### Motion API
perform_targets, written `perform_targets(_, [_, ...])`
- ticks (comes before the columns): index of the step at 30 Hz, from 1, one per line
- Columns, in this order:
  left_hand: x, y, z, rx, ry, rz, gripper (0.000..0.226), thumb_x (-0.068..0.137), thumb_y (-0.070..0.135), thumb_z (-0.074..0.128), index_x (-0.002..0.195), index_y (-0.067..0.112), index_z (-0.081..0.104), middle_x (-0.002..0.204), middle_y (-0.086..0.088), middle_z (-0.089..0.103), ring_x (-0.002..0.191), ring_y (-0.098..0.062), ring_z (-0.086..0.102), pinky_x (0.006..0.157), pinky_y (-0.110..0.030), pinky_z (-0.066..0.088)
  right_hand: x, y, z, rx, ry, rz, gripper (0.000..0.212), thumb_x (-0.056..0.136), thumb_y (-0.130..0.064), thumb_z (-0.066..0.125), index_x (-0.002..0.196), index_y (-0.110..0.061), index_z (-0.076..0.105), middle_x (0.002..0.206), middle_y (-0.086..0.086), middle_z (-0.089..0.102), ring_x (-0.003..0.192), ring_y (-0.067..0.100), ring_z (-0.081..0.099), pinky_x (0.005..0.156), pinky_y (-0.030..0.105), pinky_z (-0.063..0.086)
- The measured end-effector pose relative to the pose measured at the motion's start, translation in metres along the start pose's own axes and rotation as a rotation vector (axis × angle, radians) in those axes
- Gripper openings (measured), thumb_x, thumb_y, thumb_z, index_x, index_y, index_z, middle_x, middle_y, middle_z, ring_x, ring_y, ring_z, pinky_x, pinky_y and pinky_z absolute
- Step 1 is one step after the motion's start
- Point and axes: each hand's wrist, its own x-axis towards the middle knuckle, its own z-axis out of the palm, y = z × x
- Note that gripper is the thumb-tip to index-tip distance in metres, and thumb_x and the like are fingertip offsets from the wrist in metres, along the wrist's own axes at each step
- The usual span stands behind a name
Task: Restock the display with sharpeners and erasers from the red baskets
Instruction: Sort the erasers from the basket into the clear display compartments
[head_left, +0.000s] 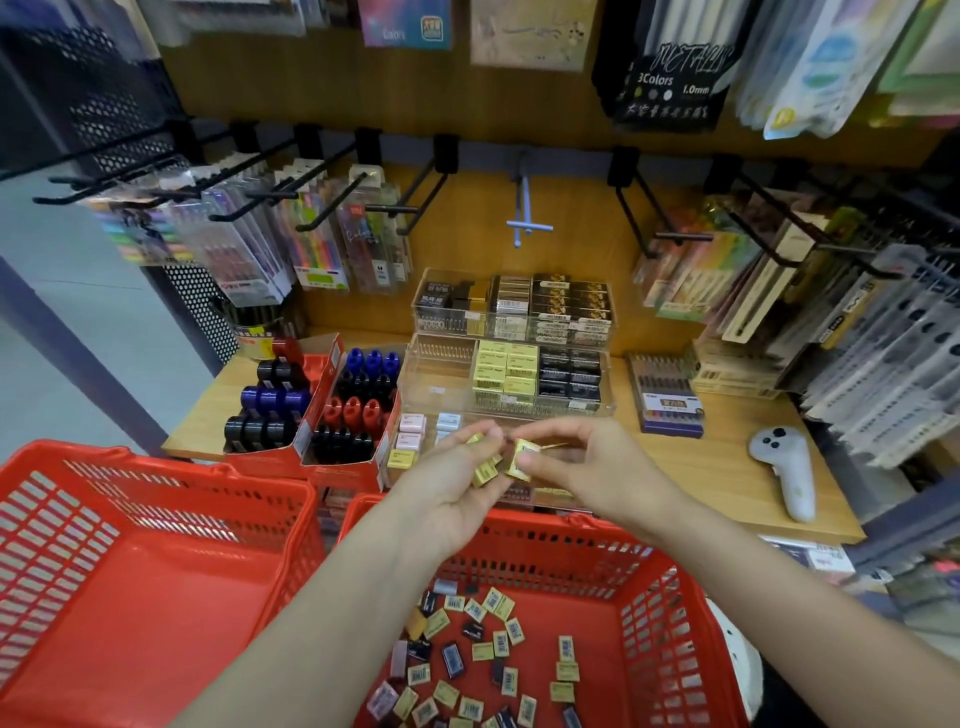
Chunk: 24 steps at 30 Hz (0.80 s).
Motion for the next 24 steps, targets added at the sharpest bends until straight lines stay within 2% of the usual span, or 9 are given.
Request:
perform_targets(1, [-0.001,0.001,-0.001,-0.009,0.003,0.001,0.015,0.09,-0.001,0.061,0.103,0.005,0.065,0.084,-0.015,0.072,0.08,-0.021,0.069,0.065,-0.032,0.058,-0.001,-0.001,-0.001,-0.036,0.042,-0.032,0.019,0.083,-0.017,0.078,0.1,-0.025,0.075,0.098,-0.005,0.075,0.083,0.015,0.072,0.078,0.034,0.06])
perform_targets(3, [-0.001,0.002,-0.001,-0.036,0.032,0.0,0.015,0.089,-0.002,0.062,0.103,0.003,0.064,0.104,-0.018,0.066,0.086,-0.023,0.066,0.065,-0.033,0.059,-0.002,-0.003,-0.003,-0.053,0.139,-0.103,0.018,0.078,-0.015,0.081,0.089,-0.029,0.074,0.092,-0.009,0.073,0.076,0.017,0.07,0.065,0.022,0.057])
perform_targets(6, [-0.004,0.005,0.001,-0.049,0.039,-0.012,0.017,0.084,0.004,0.069,0.1,0.001,0.065,0.125,-0.018,0.054,0.088,-0.02,0.061,0.057,-0.026,0.059,-0.003,-0.005,-0.006,0.01,0.244,-0.23,0.026,0.074,-0.009,0.083,0.082,-0.032,0.073,0.09,-0.014,0.072,0.075,0.01,0.068,0.069,0.016,0.054])
perform_targets(8, [-0.007,0.004,0.005,-0.044,-0.023,-0.05,0.036,0.074,0.015,0.075,0.105,0.0,0.065,0.12,-0.016,0.058,0.083,-0.017,0.057,0.055,-0.023,0.056,-0.004,-0.006,-0.004,0.052,0.252,-0.311,0.029,0.073,-0.003,0.082,0.084,-0.028,0.075,0.095,-0.012,0.071,0.082,0.004,0.068,0.074,0.015,0.054])
perform_targets(11, [-0.007,0.004,0.01,-0.038,-0.081,-0.078,0.046,0.07,0.027,0.076,0.106,0.001,0.066,0.087,-0.013,0.065,0.069,-0.015,0.056,0.05,-0.021,0.051,-0.003,-0.003,-0.003,0.125,0.288,-0.325,0.026,0.071,0.002,0.083,0.081,-0.022,0.076,0.096,-0.005,0.071,0.089,0.008,0.07,0.078,0.017,0.056])
perform_targets(13, [-0.006,0.007,0.011,-0.019,-0.128,-0.079,0.039,0.072,0.031,0.076,0.099,0.002,0.072,0.073,-0.009,0.066,0.062,-0.013,0.056,0.048,-0.019,0.049,-0.001,-0.003,-0.003,0.15,0.311,-0.314,0.022,0.069,0.002,0.084,0.078,-0.016,0.077,0.096,-0.001,0.071,0.089,0.007,0.07,0.078,0.017,0.055])
perform_targets(17, [-0.006,0.012,0.008,0.102,-0.177,-0.015,0.034,0.074,0.024,0.076,0.1,0.003,0.074,0.09,-0.009,0.066,0.069,-0.012,0.056,0.052,-0.018,0.049,0.002,-0.004,-0.003,0.225,0.274,-0.265,0.016,0.066,-0.008,0.086,0.077,-0.01,0.076,0.093,0.002,0.074,0.087,0.011,0.072,0.075,0.017,0.055])
perform_targets(20, [-0.008,0.016,0.006,0.215,-0.132,0.034,0.03,0.083,0.024,0.072,0.107,0.005,0.071,0.09,-0.006,0.063,0.07,-0.01,0.054,0.055,-0.017,0.05,0.002,-0.008,-0.005,0.373,0.195,-0.124,0.027,0.065,-0.023,0.083,0.082,-0.008,0.069,0.094,0.005,0.075,0.086,0.019,0.073,0.075,0.024,0.057])
perform_targets(24, [-0.011,0.017,0.009,0.335,-0.096,0.046,0.028,0.084,0.024,0.072,0.107,0.007,0.071,0.081,-0.003,0.06,0.069,-0.01,0.053,0.057,-0.017,0.051,0.009,-0.005,-0.009,0.445,0.1,0.115,0.041,0.065,-0.018,0.083,0.102,-0.008,0.067,0.093,0.011,0.074,0.082,0.02,0.073,0.072,0.024,0.058])
